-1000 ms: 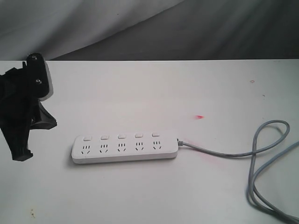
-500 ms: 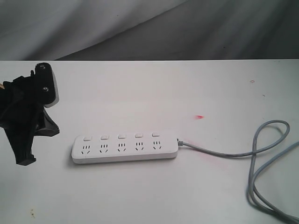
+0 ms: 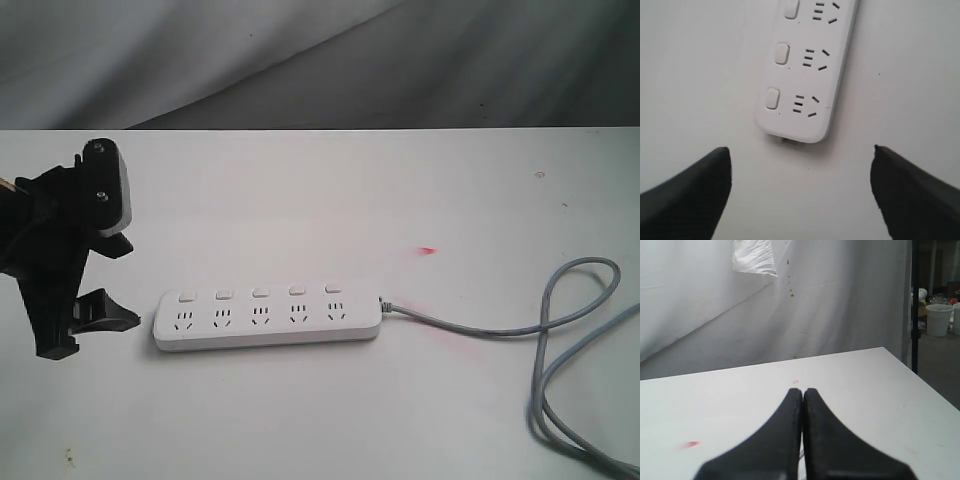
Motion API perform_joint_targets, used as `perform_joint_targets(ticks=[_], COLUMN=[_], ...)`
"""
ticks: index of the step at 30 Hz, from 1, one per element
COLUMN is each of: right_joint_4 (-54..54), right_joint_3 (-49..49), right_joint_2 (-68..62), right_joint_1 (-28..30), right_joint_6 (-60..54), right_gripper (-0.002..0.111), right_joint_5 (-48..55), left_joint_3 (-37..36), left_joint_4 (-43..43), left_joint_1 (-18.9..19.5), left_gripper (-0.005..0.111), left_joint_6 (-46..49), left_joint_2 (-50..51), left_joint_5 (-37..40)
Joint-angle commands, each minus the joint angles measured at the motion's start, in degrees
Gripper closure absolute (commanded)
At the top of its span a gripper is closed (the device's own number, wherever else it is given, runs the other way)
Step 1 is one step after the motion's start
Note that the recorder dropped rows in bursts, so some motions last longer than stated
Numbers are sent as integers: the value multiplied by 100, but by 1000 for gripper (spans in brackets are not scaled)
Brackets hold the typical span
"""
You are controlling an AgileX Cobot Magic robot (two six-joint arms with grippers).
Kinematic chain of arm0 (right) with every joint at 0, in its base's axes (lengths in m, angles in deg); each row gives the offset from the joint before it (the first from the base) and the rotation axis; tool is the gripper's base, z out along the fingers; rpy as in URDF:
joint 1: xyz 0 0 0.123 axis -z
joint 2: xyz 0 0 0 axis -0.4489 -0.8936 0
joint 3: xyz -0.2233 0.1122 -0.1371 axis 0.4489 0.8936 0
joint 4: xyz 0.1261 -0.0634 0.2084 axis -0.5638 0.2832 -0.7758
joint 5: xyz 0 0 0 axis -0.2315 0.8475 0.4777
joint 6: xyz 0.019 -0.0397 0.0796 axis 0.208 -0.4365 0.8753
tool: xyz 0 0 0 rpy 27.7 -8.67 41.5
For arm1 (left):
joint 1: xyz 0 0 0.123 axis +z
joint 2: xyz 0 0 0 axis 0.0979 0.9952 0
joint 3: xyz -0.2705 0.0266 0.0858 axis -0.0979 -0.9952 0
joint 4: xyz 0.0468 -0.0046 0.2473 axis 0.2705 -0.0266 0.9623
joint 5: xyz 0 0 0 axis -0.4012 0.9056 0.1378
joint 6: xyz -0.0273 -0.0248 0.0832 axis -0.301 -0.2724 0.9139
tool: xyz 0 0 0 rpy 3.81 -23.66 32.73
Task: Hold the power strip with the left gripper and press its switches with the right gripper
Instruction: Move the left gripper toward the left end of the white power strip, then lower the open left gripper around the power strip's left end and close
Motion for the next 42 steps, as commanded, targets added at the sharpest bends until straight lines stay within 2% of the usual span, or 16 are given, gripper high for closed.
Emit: perform_joint_targets(ticks=[1,6,10,16,24,31,37,42], right_joint_4=[23,23,23,23,23,23,23,23], right_joint_3=[18,18,18,18,18,18,18,18], right_joint_2=[16,16,16,16,16,16,16,16], right_joint_1=[33,33,33,33,33,33,33,33], right_joint_6=[23,23,23,23,23,23,23,23], right_gripper=[108,108,108,108,108,108,108,108], right_joint_5=[-7,-7,-7,-7,-7,-7,-7,-7], left_joint_3=[32,32,32,32,32,32,32,44], left_joint_4=[-389,-1191,-1991,-2752,-3171,-3346,-3393,-3393], left_joint_1=[-25,102,418,905,934,934,934,934], left_gripper=[33,33,33,33,33,33,23,23], left_joint_6=[241,1277,2220,3197,4034,4037,4037,4037], left_joint_2=[221,537,721,998,1561,1748,1773,2041], left_joint_5=[-41,-35,149,422,349,96,-223,-223])
